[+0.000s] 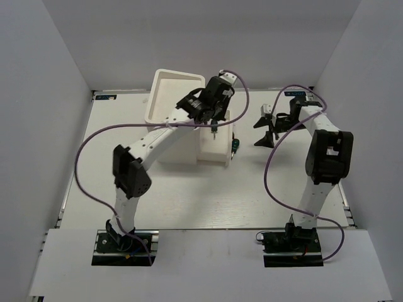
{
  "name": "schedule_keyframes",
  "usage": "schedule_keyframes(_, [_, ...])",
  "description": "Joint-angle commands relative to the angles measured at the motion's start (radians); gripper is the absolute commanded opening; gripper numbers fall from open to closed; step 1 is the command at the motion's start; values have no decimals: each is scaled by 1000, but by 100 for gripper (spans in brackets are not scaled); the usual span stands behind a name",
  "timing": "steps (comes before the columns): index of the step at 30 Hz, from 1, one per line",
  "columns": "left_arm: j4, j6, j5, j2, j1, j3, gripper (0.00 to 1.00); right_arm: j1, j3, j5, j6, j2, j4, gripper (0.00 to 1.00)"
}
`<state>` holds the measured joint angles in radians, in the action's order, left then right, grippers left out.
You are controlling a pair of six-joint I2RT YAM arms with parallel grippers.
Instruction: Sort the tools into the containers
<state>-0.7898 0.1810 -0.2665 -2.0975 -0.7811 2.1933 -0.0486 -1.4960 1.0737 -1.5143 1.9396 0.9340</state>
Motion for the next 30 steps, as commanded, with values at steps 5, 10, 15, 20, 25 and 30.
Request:
schedule_keyframes(5, [-17,156,-132,614,-10,-476,38,136,-115,-40,-604,127,154,88])
schedule_keyframes(10, [-167,290,-207,907,2,-665,49,184,-243,-126,-825,215,285,84])
schedule_keyframes(15, [-236,408,-231,1031,2,-791,49,210,-248,-219,-919,242,338,81])
schedule_keyframes(20, [-279,439,-249,1059,2,-805,49,228,-294,-300,-1059,286,420,78])
schedule_keyframes(25, [-311,439,-258,1059,2,-796,49,240,-267,-279,-1038,286,333,78])
schedule_keyframes(30, [-321,469,-258,1077,2,-817,49,243,-270,-248,-1018,272,289,78])
